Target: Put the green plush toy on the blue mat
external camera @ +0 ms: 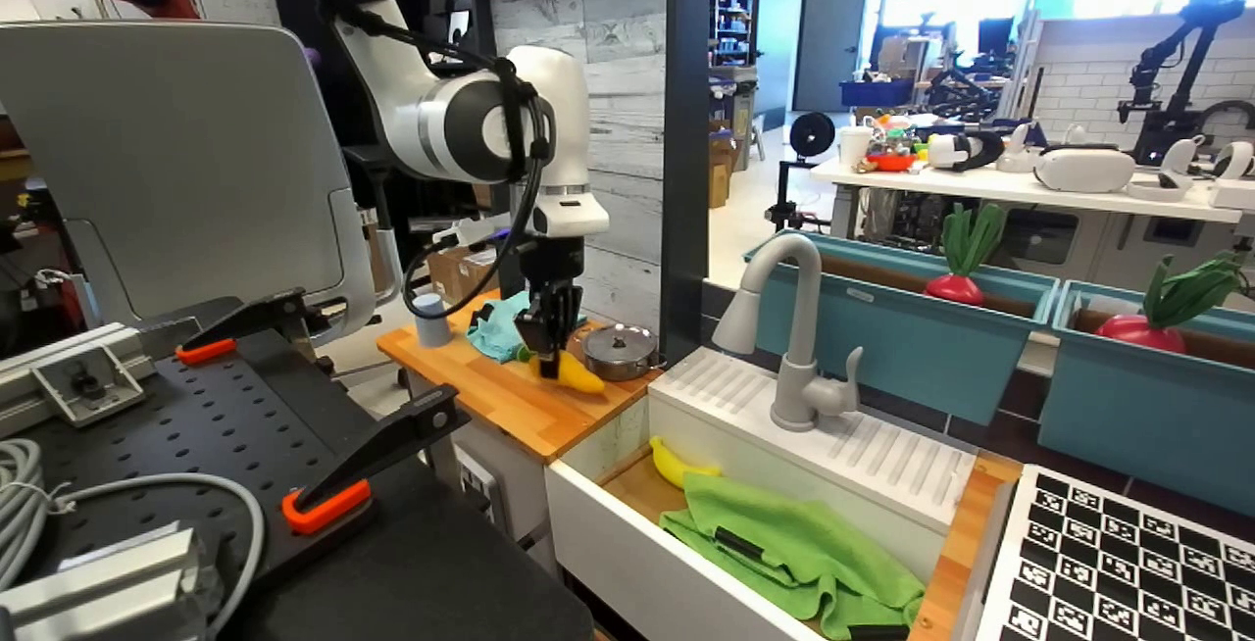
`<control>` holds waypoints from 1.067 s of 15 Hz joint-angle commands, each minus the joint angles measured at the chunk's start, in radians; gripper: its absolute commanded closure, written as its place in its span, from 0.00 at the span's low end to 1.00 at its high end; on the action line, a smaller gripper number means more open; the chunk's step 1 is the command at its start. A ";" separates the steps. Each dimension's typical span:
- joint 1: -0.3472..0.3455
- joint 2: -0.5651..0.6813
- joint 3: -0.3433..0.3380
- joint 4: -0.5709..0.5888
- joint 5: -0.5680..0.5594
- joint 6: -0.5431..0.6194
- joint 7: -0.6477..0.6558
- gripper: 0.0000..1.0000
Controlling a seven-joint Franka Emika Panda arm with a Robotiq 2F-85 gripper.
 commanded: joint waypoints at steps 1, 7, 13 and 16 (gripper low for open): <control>0.006 -0.098 -0.006 -0.093 -0.024 0.023 -0.023 0.99; 0.040 -0.205 -0.008 -0.153 -0.063 0.057 -0.034 0.97; 0.104 -0.205 -0.001 -0.110 -0.134 0.046 -0.023 0.97; 0.135 -0.175 0.007 -0.067 -0.166 0.042 -0.025 0.97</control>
